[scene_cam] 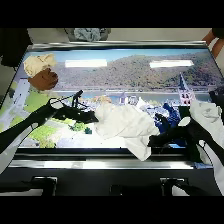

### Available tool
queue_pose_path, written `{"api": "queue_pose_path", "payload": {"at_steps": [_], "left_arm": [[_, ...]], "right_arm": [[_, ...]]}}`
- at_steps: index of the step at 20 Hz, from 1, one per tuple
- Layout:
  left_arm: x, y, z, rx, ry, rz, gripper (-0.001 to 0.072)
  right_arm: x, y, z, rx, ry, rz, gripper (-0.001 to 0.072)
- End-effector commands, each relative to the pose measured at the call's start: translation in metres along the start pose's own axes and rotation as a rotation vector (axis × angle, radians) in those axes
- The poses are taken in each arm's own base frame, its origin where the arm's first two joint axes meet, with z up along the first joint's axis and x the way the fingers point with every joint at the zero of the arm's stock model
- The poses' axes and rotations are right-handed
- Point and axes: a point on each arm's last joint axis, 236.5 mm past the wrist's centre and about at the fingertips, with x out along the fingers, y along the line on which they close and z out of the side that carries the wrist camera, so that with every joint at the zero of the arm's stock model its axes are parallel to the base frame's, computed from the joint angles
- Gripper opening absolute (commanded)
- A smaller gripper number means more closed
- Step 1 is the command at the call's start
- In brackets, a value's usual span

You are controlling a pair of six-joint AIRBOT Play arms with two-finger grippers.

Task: Fold the shirts.

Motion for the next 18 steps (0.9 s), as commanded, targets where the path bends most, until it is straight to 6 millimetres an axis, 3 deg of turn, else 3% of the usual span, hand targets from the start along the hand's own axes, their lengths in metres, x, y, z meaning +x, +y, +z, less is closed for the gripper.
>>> {"api": "queue_pose_path", "payload": {"at_steps": [1,3,4,5,6,7,8,10,11,12,14,16,18], "left_arm": [[-0.014,-0.013,0.006,0.039,-0.037,-0.01,0.0027],[-0.049,-0.04,0.028,0.151,-0.137,-0.029,0.0026],[-0.081,-0.062,0.047,0.248,-0.228,-0.038,0.0026],[-0.129,-0.09,0.07,0.327,-0.354,-0.042,0.0026],[-0.184,-0.116,0.091,0.388,-0.496,-0.039,0.0026],[-0.246,-0.14,0.106,0.435,-0.651,-0.027,0.0026],[-0.323,-0.16,0.116,0.45,-0.833,0.007,0.0026],[-0.44,-0.177,0.105,0.403,-1.087,0.083,0.0026],[-0.487,-0.18,0.089,0.362,-1.193,0.128,0.0026],[-0.516,-0.182,0.072,0.333,-1.262,0.163,0.0026],[-0.543,-0.191,0.038,0.32,-1.337,0.207,0.0026],[-0.551,-0.211,0.012,0.364,-1.374,0.217,0.0026],[-0.555,-0.228,-0.009,0.402,-1.406,0.224,0.0026]], "right_arm": [[-0.004,0.002,0.006,-0.044,-0.016,0.002,0.0047],[-0.034,0.011,0.021,-0.19,-0.054,-0.031,0.0048],[-0.063,0.012,0.039,-0.257,-0.123,-0.1,0.0048],[-0.106,0.013,0.061,-0.335,-0.216,-0.216,0.0048],[-0.159,0.016,0.083,-0.396,-0.33,-0.351,0.0048],[-0.225,0.026,0.098,-0.449,-0.46,-0.507,0.0049],[-0.3,0.041,0.104,-0.479,-0.608,-0.674,0.0049],[-0.428,0.082,0.082,-0.532,-0.859,-0.946,0.0049],[-0.478,0.103,0.058,-0.537,-0.954,-1.058,0.0049],[-0.51,0.121,0.034,-0.522,-1.04,-1.111,0.0049],[-0.533,0.152,0.008,-0.53,-1.161,-1.103,0.0049],[-0.534,0.171,-0.006,-0.556,-1.219,-1.063,0.0049],[-0.532,0.177,-0.015,-0.564,-1.226,-1.047,0.005]]}}
